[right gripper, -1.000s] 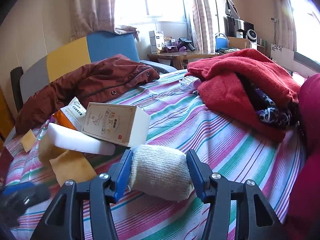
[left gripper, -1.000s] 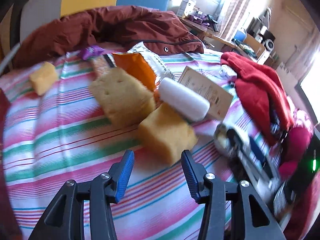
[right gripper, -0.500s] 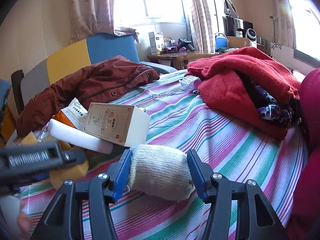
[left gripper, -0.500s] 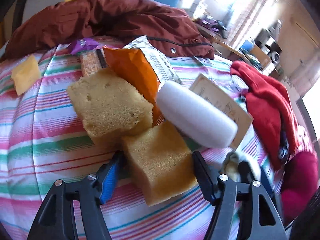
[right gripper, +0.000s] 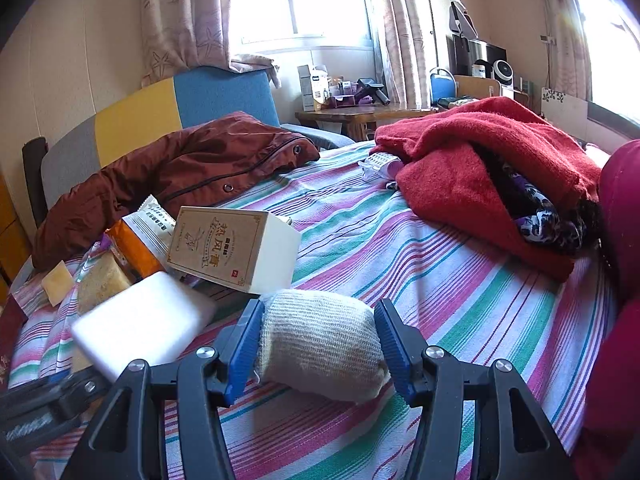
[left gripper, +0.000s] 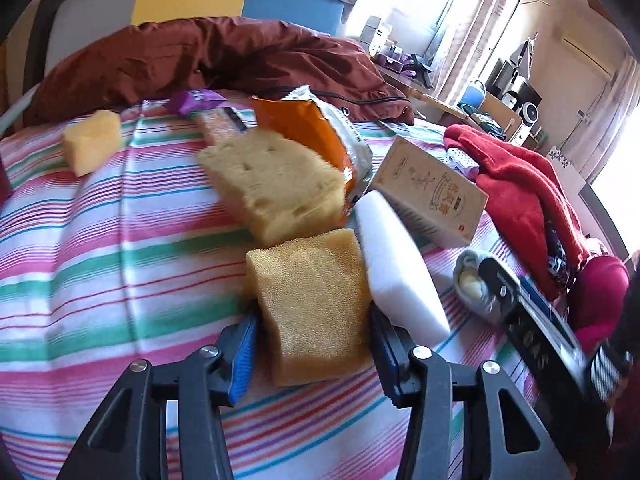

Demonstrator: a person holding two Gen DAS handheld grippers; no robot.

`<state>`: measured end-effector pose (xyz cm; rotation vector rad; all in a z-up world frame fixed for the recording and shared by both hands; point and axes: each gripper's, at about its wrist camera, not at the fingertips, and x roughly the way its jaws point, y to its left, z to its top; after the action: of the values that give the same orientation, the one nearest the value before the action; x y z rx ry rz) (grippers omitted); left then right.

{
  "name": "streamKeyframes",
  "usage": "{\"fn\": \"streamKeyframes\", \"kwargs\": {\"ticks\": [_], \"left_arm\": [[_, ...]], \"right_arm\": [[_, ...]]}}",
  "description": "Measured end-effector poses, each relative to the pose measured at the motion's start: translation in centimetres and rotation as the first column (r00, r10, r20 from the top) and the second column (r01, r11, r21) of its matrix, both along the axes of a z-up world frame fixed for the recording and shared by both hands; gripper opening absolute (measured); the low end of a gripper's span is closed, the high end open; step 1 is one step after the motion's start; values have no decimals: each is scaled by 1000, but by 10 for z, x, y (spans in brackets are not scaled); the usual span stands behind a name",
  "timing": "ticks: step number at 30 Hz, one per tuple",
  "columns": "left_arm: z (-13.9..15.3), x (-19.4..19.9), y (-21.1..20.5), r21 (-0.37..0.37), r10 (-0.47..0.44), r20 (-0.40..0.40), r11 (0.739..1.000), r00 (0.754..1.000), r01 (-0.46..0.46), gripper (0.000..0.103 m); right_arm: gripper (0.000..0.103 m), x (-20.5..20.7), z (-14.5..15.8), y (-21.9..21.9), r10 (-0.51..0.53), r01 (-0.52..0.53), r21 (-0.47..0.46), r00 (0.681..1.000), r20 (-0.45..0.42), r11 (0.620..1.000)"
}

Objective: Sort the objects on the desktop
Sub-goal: 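Grasp the grey knit sock with the right tool while the left tool grasps a yellow sponge, then carry the sponge and grey sock over the gold tray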

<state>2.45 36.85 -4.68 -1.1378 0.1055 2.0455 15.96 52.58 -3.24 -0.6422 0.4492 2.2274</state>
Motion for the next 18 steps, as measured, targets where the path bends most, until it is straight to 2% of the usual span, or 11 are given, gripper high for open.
{"fn": "streamKeyframes", "kwargs": {"ticks": [10, 15, 18], "left_arm": [[-2, 22, -48, -1, 24, -81, 1000, 996, -24, 51], [-1, 34, -72, 11, 22, -117, 1000, 993, -21, 51], [-1, 38, -84, 17, 18, -115, 1000, 993, -16, 51]], "right_arm": [[57, -5, 3, -8, 12, -13, 39, 1000, 26, 999], [56, -15, 6, -29, 97, -105, 113, 993, 71, 988], [56, -21, 10, -47, 159, -176, 180, 982, 102, 968]]}}
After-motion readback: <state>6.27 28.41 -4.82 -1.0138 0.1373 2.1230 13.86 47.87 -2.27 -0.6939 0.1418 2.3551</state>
